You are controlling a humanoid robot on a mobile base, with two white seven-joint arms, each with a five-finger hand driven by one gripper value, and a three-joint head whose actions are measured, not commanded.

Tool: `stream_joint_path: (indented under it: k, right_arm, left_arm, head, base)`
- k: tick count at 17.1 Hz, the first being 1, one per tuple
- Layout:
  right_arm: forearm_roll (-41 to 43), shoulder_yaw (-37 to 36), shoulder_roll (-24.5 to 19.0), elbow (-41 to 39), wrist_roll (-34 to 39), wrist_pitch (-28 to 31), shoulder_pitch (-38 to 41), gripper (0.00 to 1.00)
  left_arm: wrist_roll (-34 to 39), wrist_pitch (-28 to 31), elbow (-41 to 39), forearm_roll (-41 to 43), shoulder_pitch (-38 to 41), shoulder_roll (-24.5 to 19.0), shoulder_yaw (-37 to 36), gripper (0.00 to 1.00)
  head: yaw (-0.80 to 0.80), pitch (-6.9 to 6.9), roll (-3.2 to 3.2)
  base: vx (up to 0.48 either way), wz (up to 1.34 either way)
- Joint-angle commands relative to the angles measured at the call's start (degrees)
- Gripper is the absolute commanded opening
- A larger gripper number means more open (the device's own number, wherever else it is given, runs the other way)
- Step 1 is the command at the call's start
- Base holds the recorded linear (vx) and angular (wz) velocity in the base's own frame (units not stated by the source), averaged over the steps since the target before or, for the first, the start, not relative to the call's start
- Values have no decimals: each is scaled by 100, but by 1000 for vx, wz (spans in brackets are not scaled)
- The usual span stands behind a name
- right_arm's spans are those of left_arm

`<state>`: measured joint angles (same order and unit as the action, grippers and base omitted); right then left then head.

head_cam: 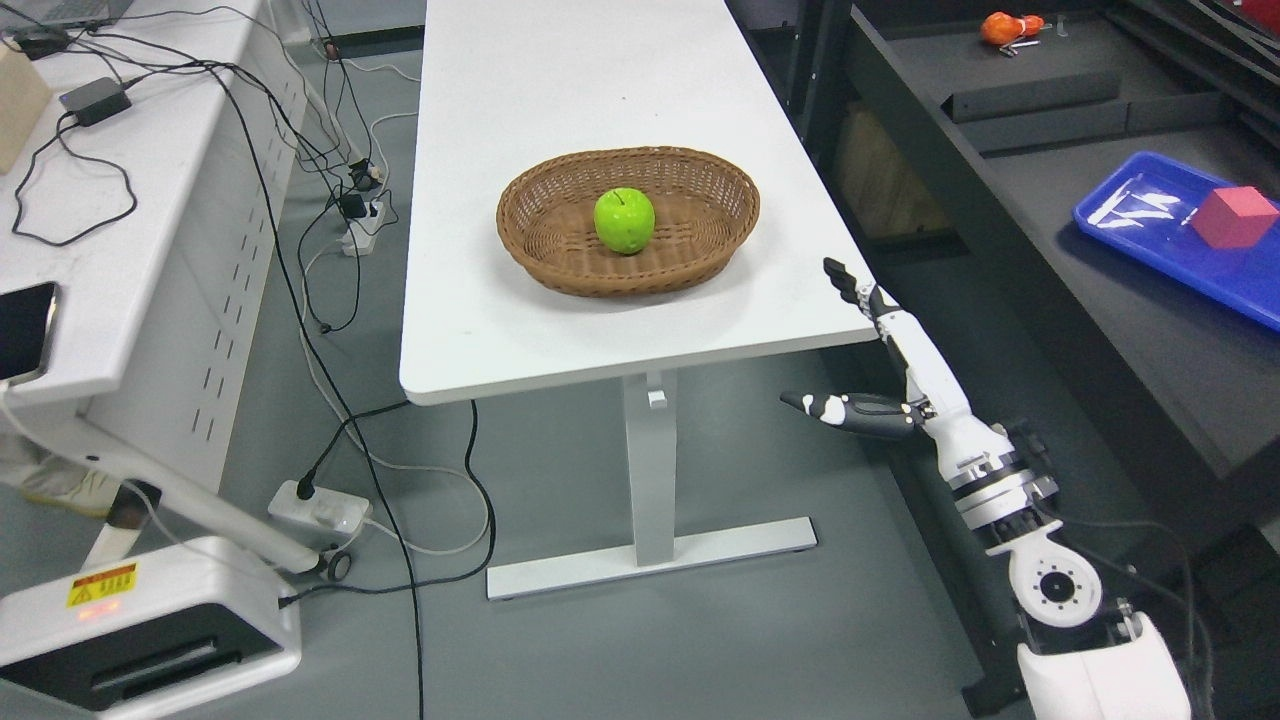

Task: Place green apple on left shelf middle layer
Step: 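Reach the right hand toward the green apple in the wicker basket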

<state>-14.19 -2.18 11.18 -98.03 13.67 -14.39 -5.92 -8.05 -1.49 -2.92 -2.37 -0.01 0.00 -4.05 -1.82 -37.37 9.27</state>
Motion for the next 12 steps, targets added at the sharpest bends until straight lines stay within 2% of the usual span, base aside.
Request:
stream_joint_path:
  k: [1, 4, 8, 12]
  right_arm:
    - [-532, 963, 1043, 3, 259, -55, -717, 99]
    - [-532, 1499, 1404, 3, 364, -108, -771, 100]
    - [-541, 1720, 1458, 3, 952, -310, -937, 100]
    - [-917, 2335, 1703, 3, 1164, -310, -1026, 100]
  left_arm:
    - [5, 0, 2, 0, -69, -100, 0, 100]
    - [5, 0, -7, 0, -69, -100, 0, 100]
    - [5, 0, 2, 0, -69, -100, 0, 100]
    - [5, 0, 2, 0, -69, -100, 0, 100]
  head:
    - [0, 0, 0]
    - [0, -1, 0]
    - [0, -1, 0]
    - [0, -1, 0]
  base:
    - [545, -98]
    - [487, -82]
    - [448, -47]
    - [324, -37]
